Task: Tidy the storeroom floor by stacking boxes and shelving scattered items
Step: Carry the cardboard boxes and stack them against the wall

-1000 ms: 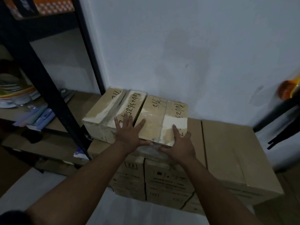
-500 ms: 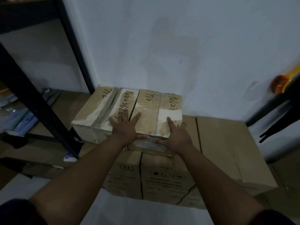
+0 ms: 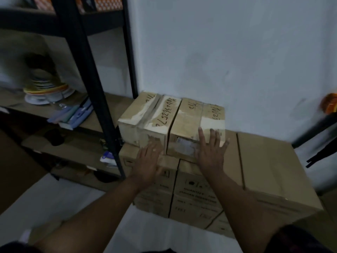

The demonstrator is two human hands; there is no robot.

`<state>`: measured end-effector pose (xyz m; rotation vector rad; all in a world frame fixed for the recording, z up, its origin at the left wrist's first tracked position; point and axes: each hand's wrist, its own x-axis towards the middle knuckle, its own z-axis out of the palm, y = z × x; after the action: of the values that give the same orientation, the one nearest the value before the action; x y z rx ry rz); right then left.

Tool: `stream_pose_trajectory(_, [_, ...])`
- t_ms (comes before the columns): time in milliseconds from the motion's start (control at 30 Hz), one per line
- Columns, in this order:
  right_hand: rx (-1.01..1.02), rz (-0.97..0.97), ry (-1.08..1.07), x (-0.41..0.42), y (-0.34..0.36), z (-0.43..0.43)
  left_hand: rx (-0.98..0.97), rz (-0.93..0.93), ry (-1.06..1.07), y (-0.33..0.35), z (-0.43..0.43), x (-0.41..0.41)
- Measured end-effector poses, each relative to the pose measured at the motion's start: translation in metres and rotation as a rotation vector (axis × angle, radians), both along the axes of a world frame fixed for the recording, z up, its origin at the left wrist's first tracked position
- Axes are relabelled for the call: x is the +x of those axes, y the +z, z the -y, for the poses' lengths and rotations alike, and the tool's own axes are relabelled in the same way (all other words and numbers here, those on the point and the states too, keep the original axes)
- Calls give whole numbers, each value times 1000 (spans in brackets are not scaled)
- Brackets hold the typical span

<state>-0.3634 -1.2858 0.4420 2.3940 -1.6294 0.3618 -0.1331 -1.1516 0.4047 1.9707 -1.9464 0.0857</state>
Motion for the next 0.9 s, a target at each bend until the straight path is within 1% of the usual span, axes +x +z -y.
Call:
stream_pose_trajectory(67, [3, 63, 22, 8, -3, -22, 49, -56, 43, -11, -30, 19])
stream_pose_trajectory(133, [47, 107, 62, 13, -16, -44, 132, -112, 152, -26, -60, 39])
stream_pose_trajectory(167, [88, 105, 94, 14, -26, -55, 169, -169, 197, -35, -76, 48])
stream_pose_trajectory(233, [170, 66, 145, 15, -45, -77, 195, -265, 254, -46, -109, 60])
stream_pose_trajectory(333, [286, -28, 156, 16, -62, -108, 243, -318, 371, -52, -154, 68])
stream_pose_trajectory(433, [447, -62, 190, 18, -77, -136, 257, -396, 457, -58, -188, 71])
stream_pose_trajectory(533, [677, -89, 161, 22, -97, -165, 312, -482, 550, -76, -224, 72])
stream_pose_trajectory(633, [799, -187, 147, 31, -109, -198, 291, -543, 605, -98, -267, 70])
stream_pose_trajectory(700, [804, -251, 228, 38, -110, -218, 303, -574, 610, -111, -299, 68])
stream_pose_trajectory(800, [744, -377, 378, 47, -112, -244, 331, -578, 622, -125, -343, 66])
stream_pose_trajectory(900, [718, -389, 500, 52, -114, -261, 290, -649, 714, -122, -377, 58])
